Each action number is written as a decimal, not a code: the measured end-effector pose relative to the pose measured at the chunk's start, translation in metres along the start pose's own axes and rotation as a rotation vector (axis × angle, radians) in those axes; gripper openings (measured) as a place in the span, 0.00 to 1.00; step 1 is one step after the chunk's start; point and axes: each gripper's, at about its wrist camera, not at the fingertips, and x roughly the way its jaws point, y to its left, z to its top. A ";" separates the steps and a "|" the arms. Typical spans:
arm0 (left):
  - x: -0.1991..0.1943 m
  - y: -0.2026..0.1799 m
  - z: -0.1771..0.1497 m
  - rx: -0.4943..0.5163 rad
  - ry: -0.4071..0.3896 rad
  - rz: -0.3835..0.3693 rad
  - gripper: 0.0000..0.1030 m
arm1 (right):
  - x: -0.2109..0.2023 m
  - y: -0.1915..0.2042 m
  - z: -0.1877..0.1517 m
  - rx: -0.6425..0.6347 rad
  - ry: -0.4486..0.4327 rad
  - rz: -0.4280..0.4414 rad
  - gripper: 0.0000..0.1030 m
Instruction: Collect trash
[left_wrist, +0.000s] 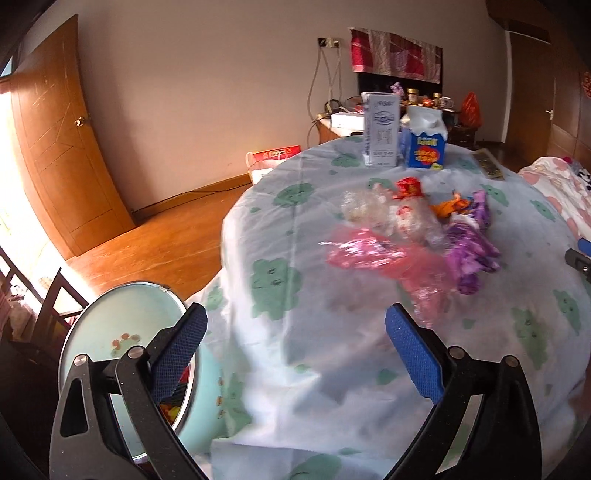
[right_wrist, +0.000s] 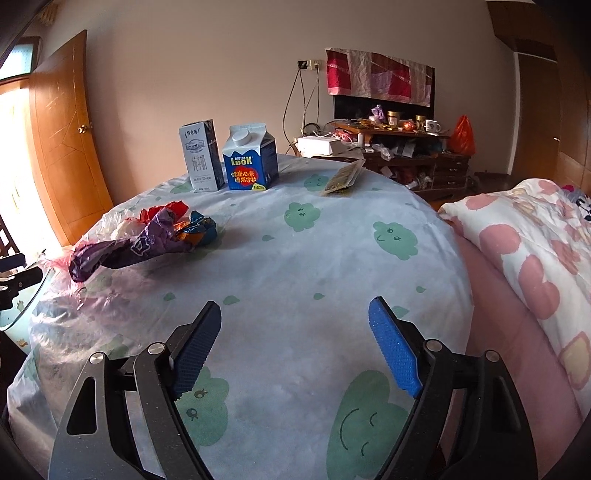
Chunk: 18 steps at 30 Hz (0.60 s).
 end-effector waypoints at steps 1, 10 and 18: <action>0.003 0.011 -0.002 -0.019 0.010 0.021 0.92 | 0.000 0.002 0.000 -0.004 -0.001 0.002 0.79; -0.016 0.022 -0.005 -0.119 -0.014 -0.030 0.92 | 0.002 0.012 -0.002 -0.031 -0.003 -0.010 0.81; -0.020 -0.056 0.018 -0.039 -0.062 -0.128 0.92 | 0.003 0.002 -0.003 -0.001 -0.005 -0.035 0.81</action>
